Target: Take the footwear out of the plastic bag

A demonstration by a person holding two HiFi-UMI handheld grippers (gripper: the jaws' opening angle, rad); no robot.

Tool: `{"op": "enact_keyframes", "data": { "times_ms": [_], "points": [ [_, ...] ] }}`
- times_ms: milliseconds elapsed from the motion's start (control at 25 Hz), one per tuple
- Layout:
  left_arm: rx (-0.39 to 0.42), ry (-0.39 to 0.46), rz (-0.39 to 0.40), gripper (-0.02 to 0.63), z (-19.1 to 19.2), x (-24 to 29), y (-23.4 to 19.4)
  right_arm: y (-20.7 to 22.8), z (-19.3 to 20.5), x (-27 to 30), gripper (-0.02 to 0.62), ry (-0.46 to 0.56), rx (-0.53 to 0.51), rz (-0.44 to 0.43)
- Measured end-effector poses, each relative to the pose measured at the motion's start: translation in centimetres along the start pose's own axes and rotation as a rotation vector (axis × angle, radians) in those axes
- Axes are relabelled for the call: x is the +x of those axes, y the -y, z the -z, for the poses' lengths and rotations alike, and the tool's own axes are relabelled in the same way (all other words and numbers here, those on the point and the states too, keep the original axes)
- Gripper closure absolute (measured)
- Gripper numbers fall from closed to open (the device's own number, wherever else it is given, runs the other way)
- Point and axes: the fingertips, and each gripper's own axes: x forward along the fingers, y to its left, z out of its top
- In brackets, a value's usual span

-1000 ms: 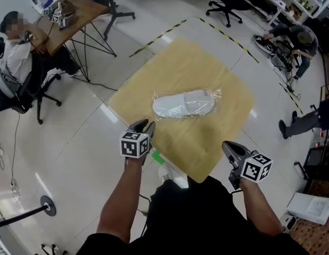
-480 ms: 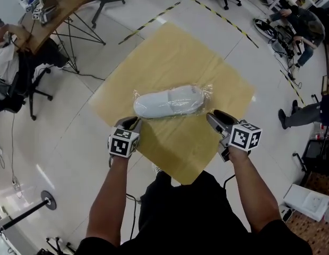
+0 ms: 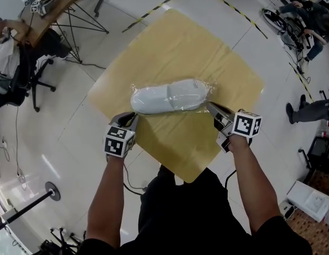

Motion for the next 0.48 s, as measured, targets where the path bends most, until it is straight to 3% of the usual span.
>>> {"op": "enact_keyframes", "data": {
  "times_ms": [280,480],
  "points": [
    [-0.01,-0.002,0.056,0.572,3.3,-2.5,0.1,-3.8,4.7,-1.9,0.594,0.011,0.143,-0.289],
    [-0.029,-0.012,0.094,0.577,4.8,-3.5,0.4,-4.1,7.9,-2.6,0.594,-0.033,0.194,-0.329]
  ]
}}
